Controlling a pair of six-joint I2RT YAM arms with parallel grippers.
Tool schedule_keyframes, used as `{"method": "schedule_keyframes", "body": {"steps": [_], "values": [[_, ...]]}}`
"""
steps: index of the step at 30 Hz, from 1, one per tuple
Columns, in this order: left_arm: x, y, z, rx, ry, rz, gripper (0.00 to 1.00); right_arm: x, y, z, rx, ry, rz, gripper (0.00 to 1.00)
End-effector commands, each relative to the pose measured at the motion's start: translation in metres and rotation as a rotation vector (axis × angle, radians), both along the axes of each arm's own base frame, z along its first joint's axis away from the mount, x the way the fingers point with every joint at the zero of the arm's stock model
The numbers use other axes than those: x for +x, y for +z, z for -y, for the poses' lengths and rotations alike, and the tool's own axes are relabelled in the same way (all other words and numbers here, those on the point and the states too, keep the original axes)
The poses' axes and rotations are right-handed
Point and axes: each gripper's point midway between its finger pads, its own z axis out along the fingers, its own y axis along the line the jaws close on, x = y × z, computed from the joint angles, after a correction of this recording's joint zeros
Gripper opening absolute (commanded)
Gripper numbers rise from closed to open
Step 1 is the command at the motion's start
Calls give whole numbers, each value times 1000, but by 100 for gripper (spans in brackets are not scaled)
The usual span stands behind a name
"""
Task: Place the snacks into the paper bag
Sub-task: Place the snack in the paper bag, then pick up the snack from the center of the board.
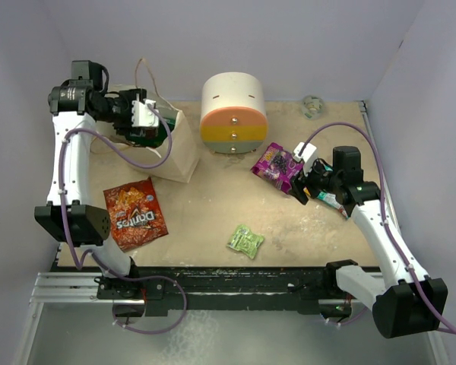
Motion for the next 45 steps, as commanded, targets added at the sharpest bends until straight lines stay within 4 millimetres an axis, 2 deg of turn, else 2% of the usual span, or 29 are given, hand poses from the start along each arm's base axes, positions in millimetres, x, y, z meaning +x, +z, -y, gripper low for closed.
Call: {"method": "schedule_keyframes", "body": {"steps": [1, 7, 10, 11, 14, 17, 20, 22, 25, 29, 34, 37, 41, 45], "values": [[-3, 44, 4, -45, 23, 122, 73, 3, 8, 0, 3, 7, 43, 72], [-3, 67, 4, -78, 61, 192, 82, 4, 10, 0, 14, 1, 46, 73], [-4, 86, 6, -158, 115, 235, 87, 5, 12, -1, 26, -5, 41, 73], [-8, 98, 7, -186, 133, 270, 90, 5, 13, -1, 27, -5, 43, 73], [-12, 113, 6, -268, 202, 306, 98, 6, 13, 0, 31, -13, 44, 74], [-20, 132, 1, -355, 300, 336, 99, 8, 13, 0, 32, -24, 44, 76], [-32, 139, -7, -424, 417, 304, 99, 13, 13, 2, 29, -40, 40, 76], [-44, 136, -14, -463, 514, 251, 99, 15, 13, 1, 29, -39, 38, 76], [-71, 114, -22, -474, 636, 137, 99, 19, 13, 1, 35, -53, 41, 76], [-118, 64, -27, -438, 747, -29, 99, 22, 12, -2, 37, -47, 27, 76], [-184, 7, -25, -361, 790, -211, 99, 22, 12, -3, 33, -42, 32, 77], [-215, -24, -29, -297, 825, -305, 99, 19, 12, -3, 35, -40, 39, 77], [-239, -77, -41, -174, 861, -400, 99, 16, 12, -4, 37, -32, 43, 78], [-250, -114, -35, -116, 739, -414, 99, 13, 10, -4, 33, -22, 36, 78]]}}
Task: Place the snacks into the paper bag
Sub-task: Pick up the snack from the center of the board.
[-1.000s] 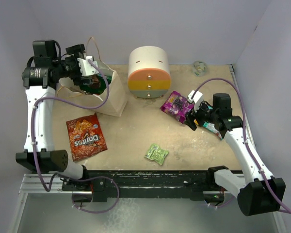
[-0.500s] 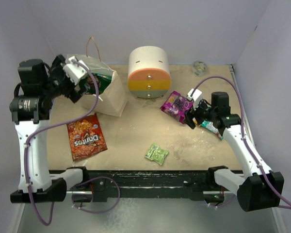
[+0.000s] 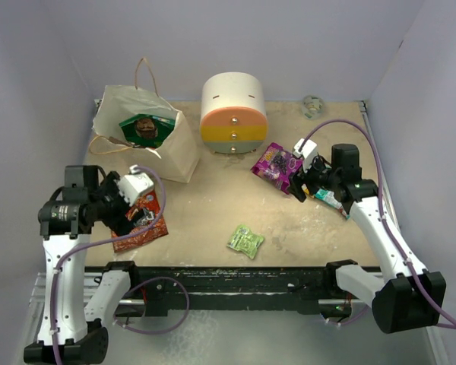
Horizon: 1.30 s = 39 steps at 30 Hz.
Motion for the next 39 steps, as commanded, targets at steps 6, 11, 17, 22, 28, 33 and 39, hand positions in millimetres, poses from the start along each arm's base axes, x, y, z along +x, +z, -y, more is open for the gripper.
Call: {"method": "schedule_keyframes", "body": {"steps": [6, 11, 17, 22, 28, 33, 39], "values": [[-7, -94, -6, 116, -227, -125, 98, 1, 12, -2, 4, 17, 48, 78], [10, -125, -13, 171, -276, -123, 98, 1, 10, 0, -10, 11, 53, 79], [28, -163, -17, 237, -316, -123, 97, 4, 5, 4, -36, -2, 44, 79], [25, -190, -5, 265, -369, -165, 97, 4, 6, 5, -40, -4, 55, 80], [18, -212, -3, 311, -414, -209, 97, 4, 5, 6, -44, -8, 53, 80], [16, -226, -8, 345, -440, -235, 94, 4, 4, 6, -45, -6, 51, 81], [13, -234, -13, 376, -463, -260, 83, 3, 4, 5, -41, -2, 48, 81]]}}
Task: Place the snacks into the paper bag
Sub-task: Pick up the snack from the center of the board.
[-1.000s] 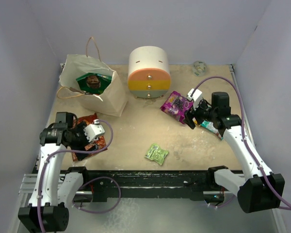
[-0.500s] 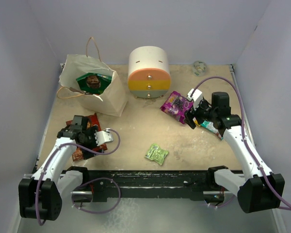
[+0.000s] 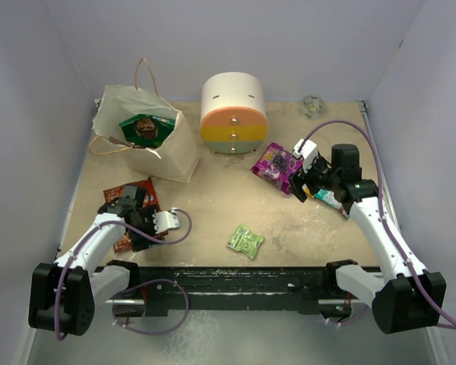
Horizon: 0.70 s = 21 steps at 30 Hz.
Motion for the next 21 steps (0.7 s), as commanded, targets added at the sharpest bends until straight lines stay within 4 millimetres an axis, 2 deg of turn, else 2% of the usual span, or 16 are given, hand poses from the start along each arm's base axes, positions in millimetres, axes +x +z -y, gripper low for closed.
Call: {"method": "schedule_keyframes", "body": {"steps": [1, 9, 15, 21], "values": [[7, -14, -8, 60, -56, 19, 81, 0, 4, -1, -5, 9, 26, 81], [5, -20, -16, 111, -95, -17, 56, 0, 4, -1, -5, 11, 23, 81], [6, -21, -14, 102, -97, -38, 34, 0, 3, -1, -7, 11, 23, 81], [5, 2, 3, 12, -71, -70, 12, 0, 2, 0, -8, 10, 19, 81]]}}
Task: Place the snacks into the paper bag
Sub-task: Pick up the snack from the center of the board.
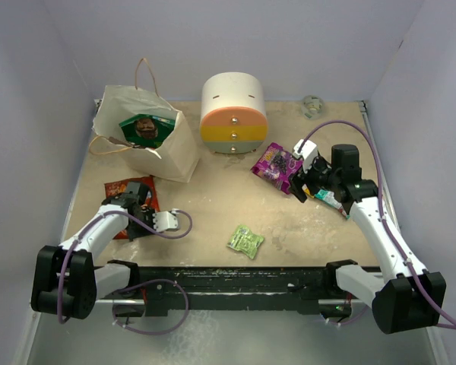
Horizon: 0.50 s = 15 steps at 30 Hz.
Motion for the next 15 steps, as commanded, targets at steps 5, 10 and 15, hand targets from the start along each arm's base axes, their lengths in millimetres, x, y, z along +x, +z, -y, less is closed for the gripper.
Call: {"method": "schedule_keyframes", "body": {"steps": [5, 10, 15], "values": [[-8, 36, 24, -118, -6, -52, 0, 2, 2, 0, -10, 6, 16, 81], [-15, 70, 27, -122, -11, -67, 0, 3, 1, 0, -10, 5, 12, 81], [-14, 110, 28, -120, -4, -29, 0, 4, 1, 1, -14, 1, 13, 81]]}}
